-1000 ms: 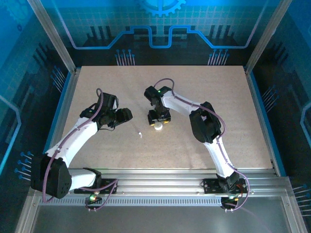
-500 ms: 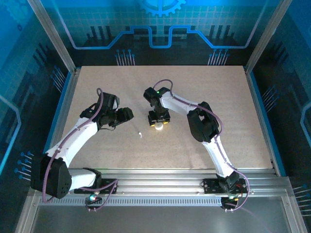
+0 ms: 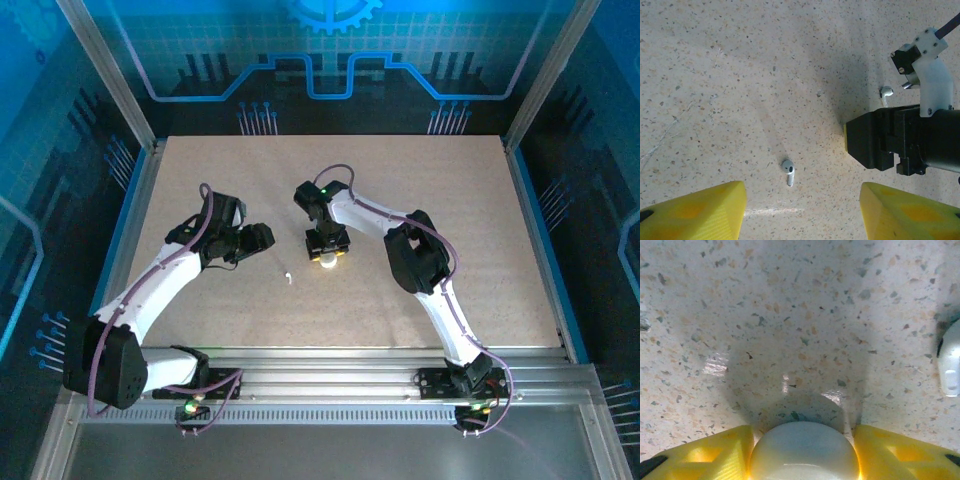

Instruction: Insert the wireless bluetooth earbuds into the charging case

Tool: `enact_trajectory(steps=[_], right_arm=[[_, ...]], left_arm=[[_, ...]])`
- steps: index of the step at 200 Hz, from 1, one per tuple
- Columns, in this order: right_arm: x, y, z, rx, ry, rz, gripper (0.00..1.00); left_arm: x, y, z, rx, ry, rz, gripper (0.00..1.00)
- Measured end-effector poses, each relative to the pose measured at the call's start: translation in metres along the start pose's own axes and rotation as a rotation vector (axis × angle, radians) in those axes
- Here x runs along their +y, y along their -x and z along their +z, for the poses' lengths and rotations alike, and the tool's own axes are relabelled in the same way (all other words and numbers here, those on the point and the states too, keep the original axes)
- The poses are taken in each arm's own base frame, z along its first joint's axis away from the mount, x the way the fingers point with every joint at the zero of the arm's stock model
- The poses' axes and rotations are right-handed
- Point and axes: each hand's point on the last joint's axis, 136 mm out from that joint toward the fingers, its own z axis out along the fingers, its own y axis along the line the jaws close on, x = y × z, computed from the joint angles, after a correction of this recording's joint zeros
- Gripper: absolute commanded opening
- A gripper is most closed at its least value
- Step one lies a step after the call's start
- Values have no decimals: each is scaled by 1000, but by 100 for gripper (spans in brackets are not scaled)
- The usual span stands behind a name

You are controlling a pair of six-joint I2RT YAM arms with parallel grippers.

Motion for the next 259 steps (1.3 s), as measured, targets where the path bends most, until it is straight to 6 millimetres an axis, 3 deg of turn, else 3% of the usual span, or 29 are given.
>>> enact_trajectory(steps=[47, 79, 149, 209, 259], right_arm=[[0, -3, -1, -1, 1, -1, 44], [-3, -18, -8, 1, 8, 3, 42], [8, -29, -79, -203, 241, 88, 40], [-1, -38, -108, -321, 396, 198, 39], [-12, -39, -146, -459, 525, 275, 38]], left_arm=[[2, -5, 4, 12, -10, 0, 62], [3, -12, 7, 20, -33, 10, 60], [-29, -14, -7, -120, -224, 164, 56], [-69, -25, -13, -221, -383, 359, 54], [-97, -34, -17, -289, -484, 490, 54]])
